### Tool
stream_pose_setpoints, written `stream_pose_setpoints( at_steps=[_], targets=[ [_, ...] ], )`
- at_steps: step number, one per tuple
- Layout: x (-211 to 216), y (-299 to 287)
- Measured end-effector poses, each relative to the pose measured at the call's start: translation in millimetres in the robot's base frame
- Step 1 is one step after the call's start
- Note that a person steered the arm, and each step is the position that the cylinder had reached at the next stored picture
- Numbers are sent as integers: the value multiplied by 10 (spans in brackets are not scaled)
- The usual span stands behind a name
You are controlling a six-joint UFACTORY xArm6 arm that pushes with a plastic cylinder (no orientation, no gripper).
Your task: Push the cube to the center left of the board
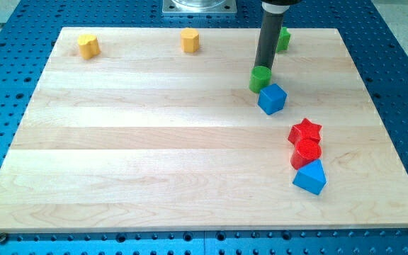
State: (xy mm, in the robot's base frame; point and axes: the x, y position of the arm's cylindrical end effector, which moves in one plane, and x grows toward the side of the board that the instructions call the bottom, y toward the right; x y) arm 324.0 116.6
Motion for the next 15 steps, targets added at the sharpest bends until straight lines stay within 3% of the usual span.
stream_pose_setpoints(
  at_steps=[1, 2, 3, 4, 5, 6, 7, 8, 9, 10, 12, 15],
  targets=[
    [0, -7],
    [41, 550],
    [699, 801],
    [820, 125],
    [742, -1095],
    [838, -1414],
    [1032, -1097],
    [1259, -1343],
    [1159, -1964],
    [1054, -1874],
    [983, -3066],
    [876, -3085]
  ],
)
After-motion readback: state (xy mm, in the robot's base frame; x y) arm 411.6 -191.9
